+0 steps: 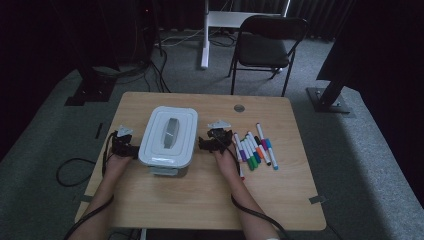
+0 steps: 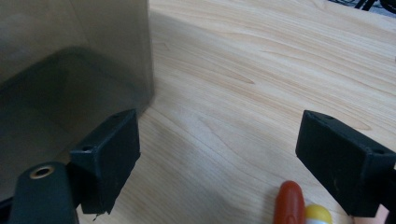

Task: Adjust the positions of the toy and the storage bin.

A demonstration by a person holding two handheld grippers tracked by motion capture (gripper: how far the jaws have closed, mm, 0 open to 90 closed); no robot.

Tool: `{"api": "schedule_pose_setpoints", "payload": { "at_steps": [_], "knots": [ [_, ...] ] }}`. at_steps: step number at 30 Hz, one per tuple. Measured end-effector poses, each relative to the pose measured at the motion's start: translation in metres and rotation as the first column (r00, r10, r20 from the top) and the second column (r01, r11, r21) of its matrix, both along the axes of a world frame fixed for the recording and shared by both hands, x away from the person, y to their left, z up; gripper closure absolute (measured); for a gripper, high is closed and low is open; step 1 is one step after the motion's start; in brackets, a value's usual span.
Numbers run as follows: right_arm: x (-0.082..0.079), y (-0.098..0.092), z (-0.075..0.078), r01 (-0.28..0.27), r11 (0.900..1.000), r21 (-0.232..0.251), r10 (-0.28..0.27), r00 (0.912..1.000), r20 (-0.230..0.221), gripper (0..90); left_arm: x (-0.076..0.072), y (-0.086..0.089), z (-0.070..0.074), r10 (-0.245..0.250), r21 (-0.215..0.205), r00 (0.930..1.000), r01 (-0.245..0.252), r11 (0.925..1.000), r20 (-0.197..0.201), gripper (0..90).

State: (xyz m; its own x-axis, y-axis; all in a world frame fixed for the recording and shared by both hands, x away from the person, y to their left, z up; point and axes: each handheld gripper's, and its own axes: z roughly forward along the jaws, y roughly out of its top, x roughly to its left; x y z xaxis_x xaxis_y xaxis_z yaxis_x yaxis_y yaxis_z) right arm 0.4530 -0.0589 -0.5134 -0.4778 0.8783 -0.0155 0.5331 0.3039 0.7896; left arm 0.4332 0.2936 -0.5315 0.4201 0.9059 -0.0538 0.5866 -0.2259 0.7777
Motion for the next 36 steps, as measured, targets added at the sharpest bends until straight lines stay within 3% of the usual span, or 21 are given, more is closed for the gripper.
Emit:
{"api": "schedule_pose_setpoints", "payload": {
  "at_steps": [5,9,16,22,26,30,36],
  "knots": [
    [0.002,0.008,0.0,-0.017,1.0,-0.008,0.017,0.9998,-0.009,13.8,0.004,-0.004,0.004,-0.015,0.005,0.9998,0.015,0.9999,0.01,0.9],
    [0.002,0.014,0.005,-0.041,0.999,0.024,0.041,0.9992,0.001,15.1,0.005,-0.003,0.007,-0.013,0.004,0.9999,0.013,0.9999,0.01,0.9],
    [0.001,0.015,0.007,-0.046,0.999,0.004,0.046,0.9989,0.008,16.2,0.0,-0.008,0.01,-0.016,0.015,0.9999,0.016,0.9998,0.002,0.9],
    [0.0,0.01,0.006,-0.08,0.997,0.02,0.081,0.9964,-0.025,17.9,-0.007,-0.016,0.013,-0.015,0.049,0.9999,0.014,0.9987,0.002,1.0],
    [-0.001,0.006,0.006,-0.113,0.992,0.054,0.117,0.9906,-0.072,18.7,-0.013,-0.018,0.011,-0.009,0.023,1.0,0.009,0.9997,0.002,1.9],
    [-0.003,0.005,0.005,-0.14,0.989,0.04,0.142,0.9871,-0.073,19.2,-0.018,-0.02,0.01,0.006,0.014,1.0,-0.006,0.9999,0.005,1.9],
    [-0.009,0.001,0.005,-0.173,0.985,0.019,0.174,0.9821,-0.074,19.8,-0.03,-0.026,0.013,-0.033,0.045,0.9994,0.033,0.9984,-0.003,1.9]
  ]
}}
